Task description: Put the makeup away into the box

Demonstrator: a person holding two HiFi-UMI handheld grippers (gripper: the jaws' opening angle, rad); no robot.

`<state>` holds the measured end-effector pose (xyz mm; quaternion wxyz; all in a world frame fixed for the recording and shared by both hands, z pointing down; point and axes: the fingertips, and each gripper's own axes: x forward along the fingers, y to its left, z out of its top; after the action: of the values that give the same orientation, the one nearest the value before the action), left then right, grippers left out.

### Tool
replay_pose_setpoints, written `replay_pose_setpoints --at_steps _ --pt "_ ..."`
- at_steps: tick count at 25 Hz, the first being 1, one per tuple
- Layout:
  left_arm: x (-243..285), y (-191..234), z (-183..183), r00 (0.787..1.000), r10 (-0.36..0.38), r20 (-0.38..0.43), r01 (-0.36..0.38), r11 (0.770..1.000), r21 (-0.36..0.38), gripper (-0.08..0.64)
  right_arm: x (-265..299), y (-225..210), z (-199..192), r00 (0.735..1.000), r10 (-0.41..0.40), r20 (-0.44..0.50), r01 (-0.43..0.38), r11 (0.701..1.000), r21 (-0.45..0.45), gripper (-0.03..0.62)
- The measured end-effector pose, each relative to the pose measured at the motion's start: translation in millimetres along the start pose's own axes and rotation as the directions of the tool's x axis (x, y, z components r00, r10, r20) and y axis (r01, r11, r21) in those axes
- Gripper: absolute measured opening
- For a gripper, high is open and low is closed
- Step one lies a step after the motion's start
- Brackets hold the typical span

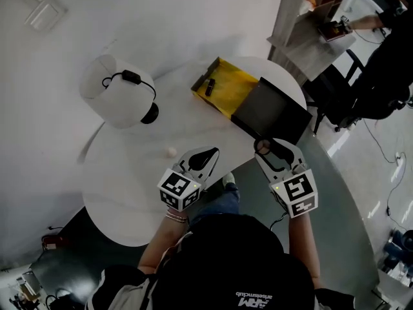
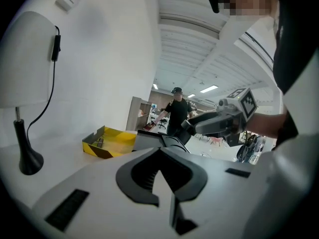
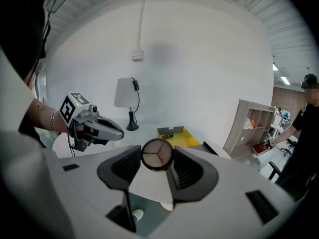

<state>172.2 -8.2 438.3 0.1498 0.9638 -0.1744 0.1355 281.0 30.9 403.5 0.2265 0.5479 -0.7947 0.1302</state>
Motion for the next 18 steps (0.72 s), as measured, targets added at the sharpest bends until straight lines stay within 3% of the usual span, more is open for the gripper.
replay_pose_setpoints --at_steps 10,18 --pt "33 38 17 1.000 0.015 0.009 -0.015 1.000 -0.023 0.017 33 -50 27 1.000 -0.018 0.009 0.019 0.999 -0.028 0.222" --pt "31 62 43 0.995 0.070 0.072 -0.070 0.998 -0.003 0.017 57 -64 60 1.000 0.011 0.024 -0.009 0.997 -0.071 0.222"
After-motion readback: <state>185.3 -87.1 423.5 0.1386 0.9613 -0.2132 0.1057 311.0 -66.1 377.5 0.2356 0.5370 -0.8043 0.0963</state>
